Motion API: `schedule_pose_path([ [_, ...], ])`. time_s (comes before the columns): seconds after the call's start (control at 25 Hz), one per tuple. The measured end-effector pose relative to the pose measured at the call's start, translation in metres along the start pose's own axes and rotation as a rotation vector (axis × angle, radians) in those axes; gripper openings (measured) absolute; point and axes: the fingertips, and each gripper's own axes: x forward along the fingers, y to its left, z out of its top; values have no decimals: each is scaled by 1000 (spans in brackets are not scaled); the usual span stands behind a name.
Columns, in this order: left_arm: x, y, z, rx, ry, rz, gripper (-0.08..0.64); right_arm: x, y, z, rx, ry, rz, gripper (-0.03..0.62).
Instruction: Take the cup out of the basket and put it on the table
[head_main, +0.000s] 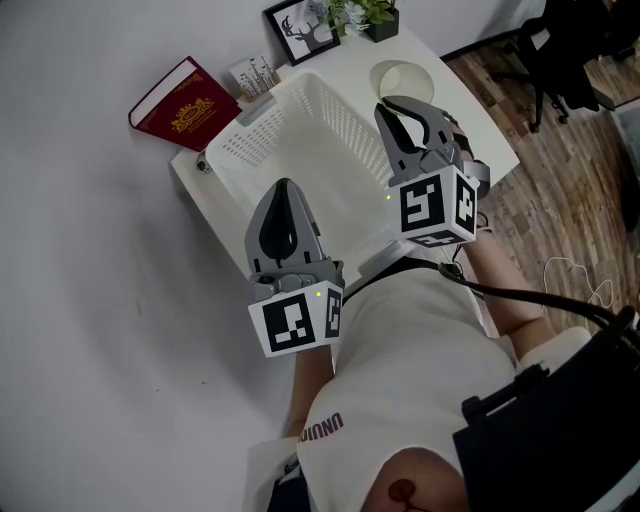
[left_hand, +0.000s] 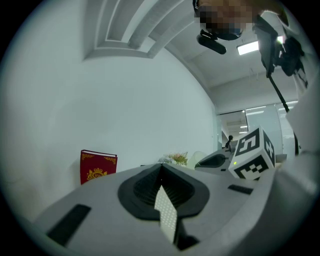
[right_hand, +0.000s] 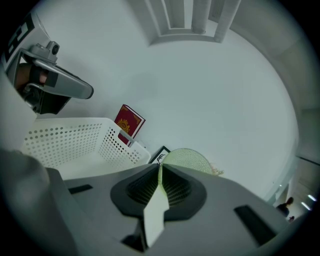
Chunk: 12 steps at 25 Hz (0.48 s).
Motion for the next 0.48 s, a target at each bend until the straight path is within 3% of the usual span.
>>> schedule_pose_path([
  [0.48, 2, -7, -3, -1, 12, -19, 11, -5, -16, -29, 33, 68, -39, 38],
])
